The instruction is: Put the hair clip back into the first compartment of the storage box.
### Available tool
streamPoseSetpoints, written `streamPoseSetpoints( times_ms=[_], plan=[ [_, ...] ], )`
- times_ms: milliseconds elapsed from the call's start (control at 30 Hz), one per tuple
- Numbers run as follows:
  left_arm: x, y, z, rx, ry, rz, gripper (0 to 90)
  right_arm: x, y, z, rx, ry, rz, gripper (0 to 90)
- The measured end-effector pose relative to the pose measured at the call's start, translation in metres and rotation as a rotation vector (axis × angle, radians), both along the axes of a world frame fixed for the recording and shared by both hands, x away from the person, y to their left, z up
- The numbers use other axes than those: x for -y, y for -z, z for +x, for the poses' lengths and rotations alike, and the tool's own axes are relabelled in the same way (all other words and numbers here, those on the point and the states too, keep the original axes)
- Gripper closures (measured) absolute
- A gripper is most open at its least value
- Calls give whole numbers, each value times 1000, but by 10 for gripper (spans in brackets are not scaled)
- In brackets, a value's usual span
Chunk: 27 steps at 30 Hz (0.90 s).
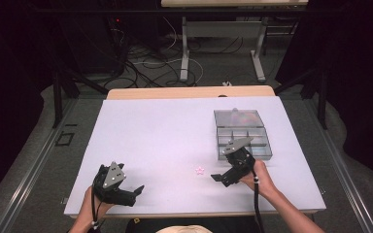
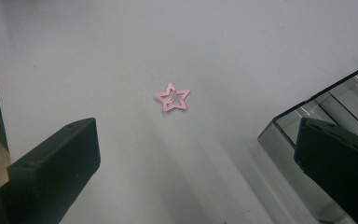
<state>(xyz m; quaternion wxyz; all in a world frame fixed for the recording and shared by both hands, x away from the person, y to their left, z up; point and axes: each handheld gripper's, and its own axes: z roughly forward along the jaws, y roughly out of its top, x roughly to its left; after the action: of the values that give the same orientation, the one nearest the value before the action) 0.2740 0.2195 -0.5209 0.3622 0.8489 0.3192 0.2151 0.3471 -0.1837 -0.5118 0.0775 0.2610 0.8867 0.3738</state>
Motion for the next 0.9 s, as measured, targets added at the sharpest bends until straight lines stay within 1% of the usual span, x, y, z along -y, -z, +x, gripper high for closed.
streamPoseSetpoints(
  times_ms=[100,167,200,233,267,300,333,367,400,433,500,533,567,667,700,733,767,800,833,867,900],
  plan=[
    [0,0,0,0,0,1,3,0,0,1,-1,1,-1,0],
    [0,0,0,2,-2,0,3,-1,1,3,5,-11,4,0],
    [0,0,0,1,1,5,3,-3,1,3,4,-6,10,0],
    [1,-1,0,0,2,5,2,-4,1,4,9,-7,7,0],
    [1,-1,0,0,2,5,3,-4,0,4,0,-6,1,0],
    [1,1,1,9,-2,-1,3,-5,0,5,12,-13,4,0],
    [1,1,1,7,-1,0,3,-6,-1,6,0,-21,2,0],
    [1,1,1,7,-1,1,2,-8,1,7,12,-15,7,0],
    [1,1,1,7,-1,1,3,-10,1,8,8,-27,4,0],
    [1,1,1,8,-1,2,3,-11,0,8,3,-20,-4,0],
    [1,1,1,9,-1,0,2,-15,1,10,13,-25,5,0],
    [1,1,1,9,-1,0,3,-17,1,10,5,-34,3,0],
    [1,1,1,9,-2,-1,3,-19,1,11,10,-26,-2,0],
    [1,1,1,6,-1,2,2,-23,3,13,12,-33,-2,0],
    [1,0,1,2,1,4,3,-26,3,14,0,-41,-12,0],
    [1,0,1,0,3,7,3,-28,4,16,5,-40,-9,0],
    [1,0,1,1,3,6,3,-29,4,16,0,-50,-14,0],
    [1,0,1,0,3,7,2,-31,5,17,-2,-44,-12,0],
    [1,1,1,8,-2,1,2,-32,5,18,-7,-47,-16,0],
    [1,1,1,5,-2,0,3,-34,6,19,-3,-51,-18,0],
    [1,0,1,2,0,5,2,-35,6,19,-16,-56,-24,1]
  ],
)
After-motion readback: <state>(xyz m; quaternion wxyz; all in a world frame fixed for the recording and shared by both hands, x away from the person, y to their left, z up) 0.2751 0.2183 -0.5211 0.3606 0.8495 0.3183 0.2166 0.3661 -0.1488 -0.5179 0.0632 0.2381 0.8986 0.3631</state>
